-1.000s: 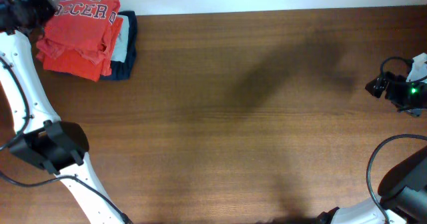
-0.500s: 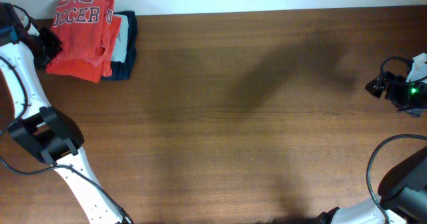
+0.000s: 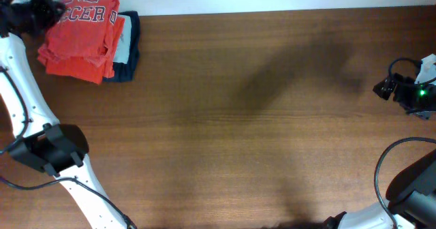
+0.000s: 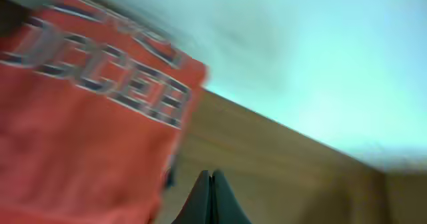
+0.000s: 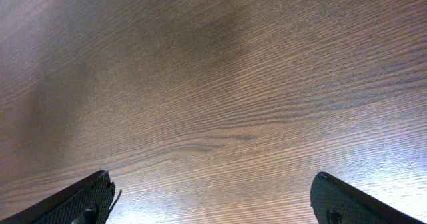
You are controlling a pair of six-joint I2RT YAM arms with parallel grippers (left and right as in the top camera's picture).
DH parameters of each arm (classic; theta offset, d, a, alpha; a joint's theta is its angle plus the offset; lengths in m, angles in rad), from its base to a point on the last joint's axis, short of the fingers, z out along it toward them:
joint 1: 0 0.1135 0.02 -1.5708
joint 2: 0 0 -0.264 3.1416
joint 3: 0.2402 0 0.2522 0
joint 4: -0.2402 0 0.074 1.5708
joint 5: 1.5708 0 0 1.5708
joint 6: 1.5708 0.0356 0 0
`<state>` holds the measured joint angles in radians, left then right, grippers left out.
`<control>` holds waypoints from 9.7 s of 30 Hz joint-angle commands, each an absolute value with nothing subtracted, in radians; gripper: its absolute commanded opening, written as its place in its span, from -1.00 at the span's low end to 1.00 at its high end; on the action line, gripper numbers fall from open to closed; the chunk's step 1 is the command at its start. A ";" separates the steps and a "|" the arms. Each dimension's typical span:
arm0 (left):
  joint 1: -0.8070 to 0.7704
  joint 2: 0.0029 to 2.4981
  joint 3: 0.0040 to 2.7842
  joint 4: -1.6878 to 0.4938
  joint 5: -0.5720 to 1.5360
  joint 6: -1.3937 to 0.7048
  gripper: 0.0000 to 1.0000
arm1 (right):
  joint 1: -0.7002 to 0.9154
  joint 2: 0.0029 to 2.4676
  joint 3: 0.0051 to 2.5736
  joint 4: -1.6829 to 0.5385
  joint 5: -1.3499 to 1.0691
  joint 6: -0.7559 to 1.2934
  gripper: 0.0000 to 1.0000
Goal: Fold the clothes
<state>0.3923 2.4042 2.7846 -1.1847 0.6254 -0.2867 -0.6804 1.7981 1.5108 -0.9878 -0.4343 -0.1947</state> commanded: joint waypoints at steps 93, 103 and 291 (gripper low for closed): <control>0.127 2.374 2.954 -1.433 0.601 -0.103 0.99 | 0.223 0.830 1.508 -1.020 -0.171 -0.284 0.97; 0.127 2.374 2.954 -1.434 0.601 -0.103 0.99 | 0.223 0.546 1.301 -1.005 -0.170 -0.280 0.97; -0.043 0.007 0.009 -0.080 0.029 0.084 0.99 | 0.089 0.004 0.006 -0.074 -0.047 0.039 0.96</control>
<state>-0.0383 0.0154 0.0120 -0.0719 0.0402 0.0647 0.0940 0.0120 0.0101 -0.0677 -0.0597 0.0273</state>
